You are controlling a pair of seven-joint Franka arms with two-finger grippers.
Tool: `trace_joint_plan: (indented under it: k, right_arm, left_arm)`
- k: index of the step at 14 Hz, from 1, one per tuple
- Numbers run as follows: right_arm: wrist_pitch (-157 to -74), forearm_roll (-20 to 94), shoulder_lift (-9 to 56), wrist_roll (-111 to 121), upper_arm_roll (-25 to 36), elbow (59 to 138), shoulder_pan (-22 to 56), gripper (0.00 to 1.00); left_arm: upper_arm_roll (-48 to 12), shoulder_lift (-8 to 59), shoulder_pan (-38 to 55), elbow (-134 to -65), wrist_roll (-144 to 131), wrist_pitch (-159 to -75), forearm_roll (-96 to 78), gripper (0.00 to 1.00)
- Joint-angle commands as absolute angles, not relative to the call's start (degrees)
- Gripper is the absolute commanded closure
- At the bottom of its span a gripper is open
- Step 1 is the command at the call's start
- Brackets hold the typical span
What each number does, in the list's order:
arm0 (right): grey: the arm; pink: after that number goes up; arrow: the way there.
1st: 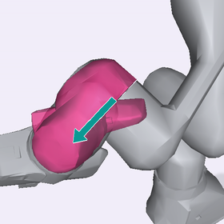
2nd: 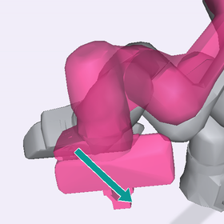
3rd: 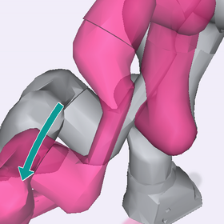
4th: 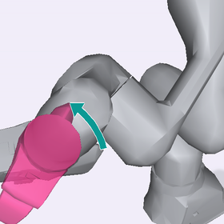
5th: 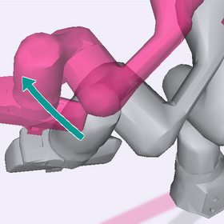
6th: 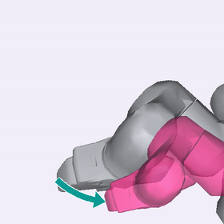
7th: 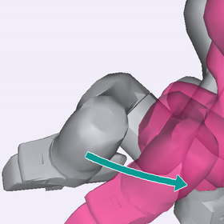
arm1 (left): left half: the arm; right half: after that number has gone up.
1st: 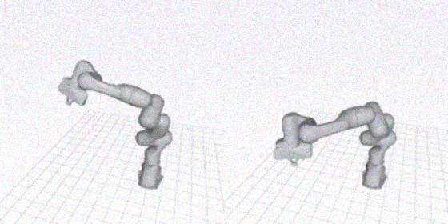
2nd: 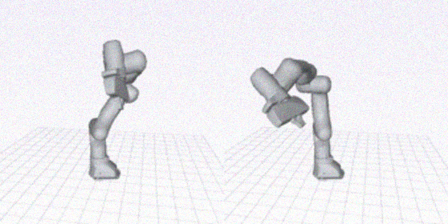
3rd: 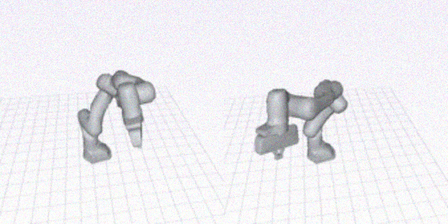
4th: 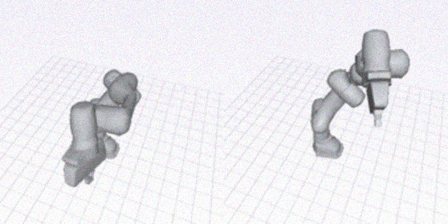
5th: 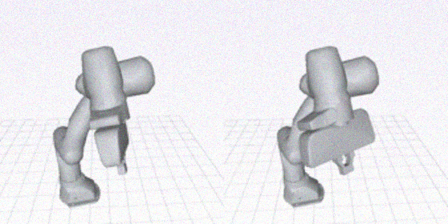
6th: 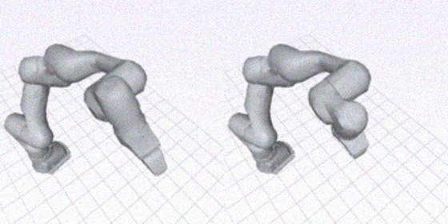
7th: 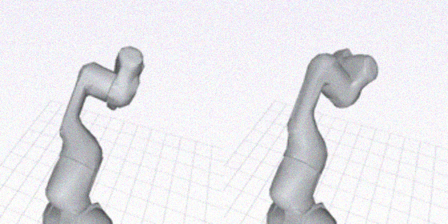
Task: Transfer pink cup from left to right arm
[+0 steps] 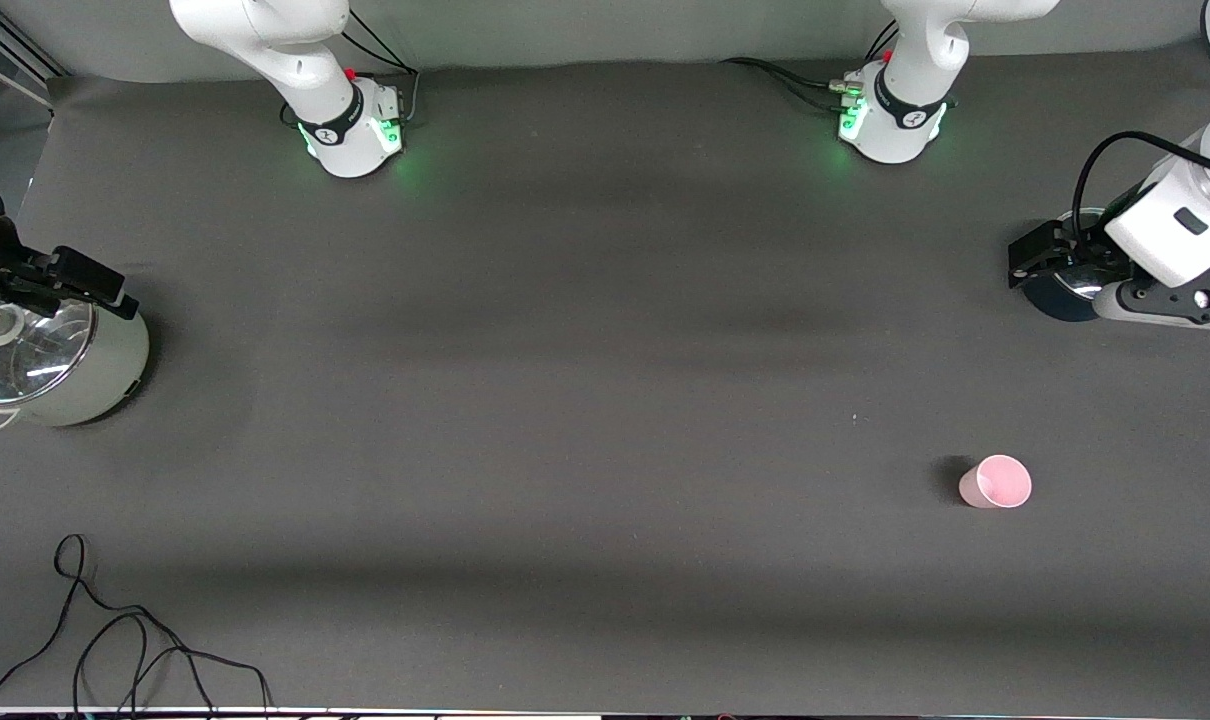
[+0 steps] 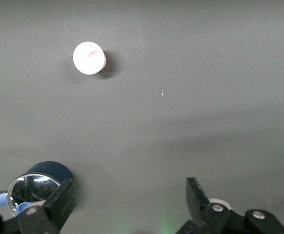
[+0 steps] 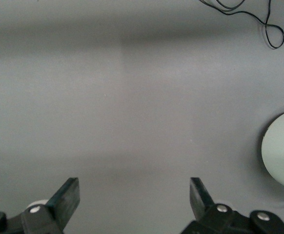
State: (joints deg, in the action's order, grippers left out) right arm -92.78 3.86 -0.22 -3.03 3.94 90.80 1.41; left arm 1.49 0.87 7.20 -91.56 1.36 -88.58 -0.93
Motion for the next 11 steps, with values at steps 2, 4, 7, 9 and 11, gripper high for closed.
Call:
trace_joint_plan:
  k: [2,4,7,9,11]
  right_arm:
    - [-91.85,4.75,0.09,-3.16,4.13,90.18,1.58,0.00]
    - [-91.85,4.75,0.09,-3.16,4.04,90.18,1.93,0.00]
    - [-92.11,4.66,0.18,-3.16,4.04,90.18,2.11,0.00]
    - [-92.02,4.66,0.18,-3.16,4.04,90.18,2.02,0.00]
    - [-91.85,4.66,0.09,-3.16,4.13,90.18,1.93,0.00]
  left_arm:
    - [2.29,1.67,8.00,-89.65,1.23,-87.89,-0.70,0.00]
    - [2.37,1.76,8.00,-89.56,1.23,-87.98,-0.70,0.00]
    - [2.55,1.76,7.56,-89.65,2.28,-87.98,-0.44,0.00]
    - [2.46,2.19,4.85,-89.56,4.99,-88.94,-0.26,0.00]
    - [2.55,2.98,2.30,-89.56,14.02,-89.56,-0.53,0.00]
